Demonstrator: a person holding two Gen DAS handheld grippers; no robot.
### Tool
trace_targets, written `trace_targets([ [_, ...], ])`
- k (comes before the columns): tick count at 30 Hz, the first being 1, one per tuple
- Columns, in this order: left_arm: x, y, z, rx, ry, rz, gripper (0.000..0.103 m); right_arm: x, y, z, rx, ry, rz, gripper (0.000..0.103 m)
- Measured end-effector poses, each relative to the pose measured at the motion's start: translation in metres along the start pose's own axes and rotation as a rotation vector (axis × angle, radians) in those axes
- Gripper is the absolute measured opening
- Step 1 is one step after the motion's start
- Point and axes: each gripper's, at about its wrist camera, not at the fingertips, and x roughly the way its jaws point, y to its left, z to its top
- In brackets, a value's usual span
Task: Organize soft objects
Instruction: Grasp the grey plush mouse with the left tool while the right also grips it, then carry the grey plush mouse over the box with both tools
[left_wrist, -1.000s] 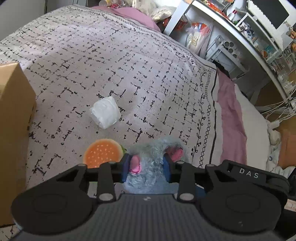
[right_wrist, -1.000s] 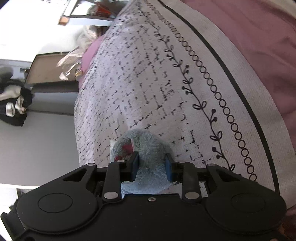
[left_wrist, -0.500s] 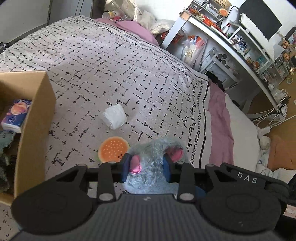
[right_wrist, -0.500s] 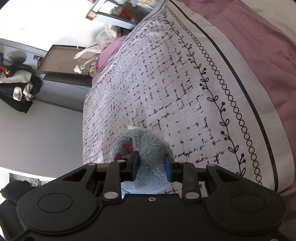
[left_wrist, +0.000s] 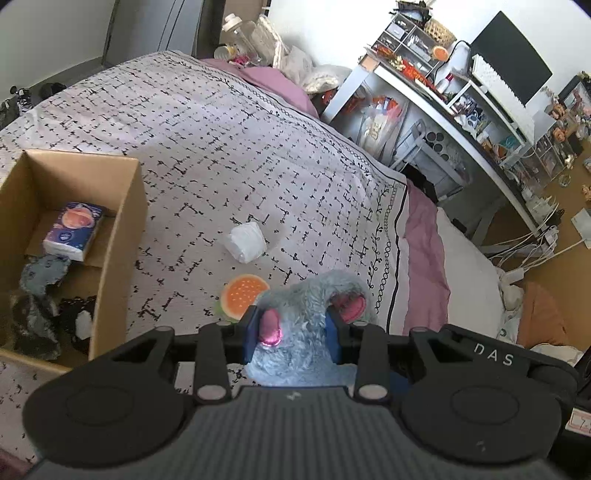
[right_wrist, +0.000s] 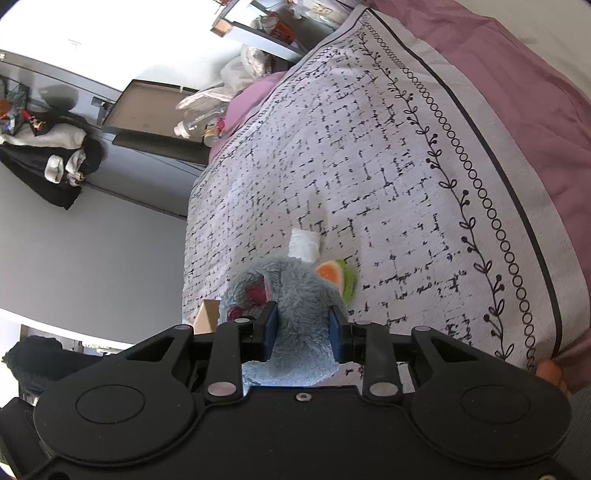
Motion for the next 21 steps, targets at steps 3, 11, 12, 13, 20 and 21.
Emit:
trace_targets([
  [3, -0.010, 0.004, 0.000, -0.009, -0.014, -0.004, 0.036, -0.005, 0.007, -0.005, -0.014, -0.007, 0.008, 0.029],
  [11, -0.038, 0.020, 0.003, -0.030, -0.057, -0.013, 0.036, -0.010, 0.031, -0.020, -0.053, -0.009, 0.034, 0.029],
  [12, -0.041, 0.021, 0.004, -0.032, -0.062, -0.013, 0.036, -0.011, 0.035, -0.022, -0.058, -0.009, 0.038, 0.029],
  [13, -0.045, 0.023, 0.004, -0.033, -0.067, -0.012, 0.036, -0.011, 0.038, -0.024, -0.065, -0.009, 0.041, 0.029],
  [20, -0.063, 0.045, 0.010, -0.065, -0.102, -0.013, 0.036, -0.005, 0.061, -0.037, -0.101, 0.004, 0.059, 0.029],
  [21, -0.065, 0.049, 0.010, -0.071, -0.105, -0.015, 0.036, -0.003, 0.065, -0.039, -0.110, 0.007, 0.060, 0.029],
])
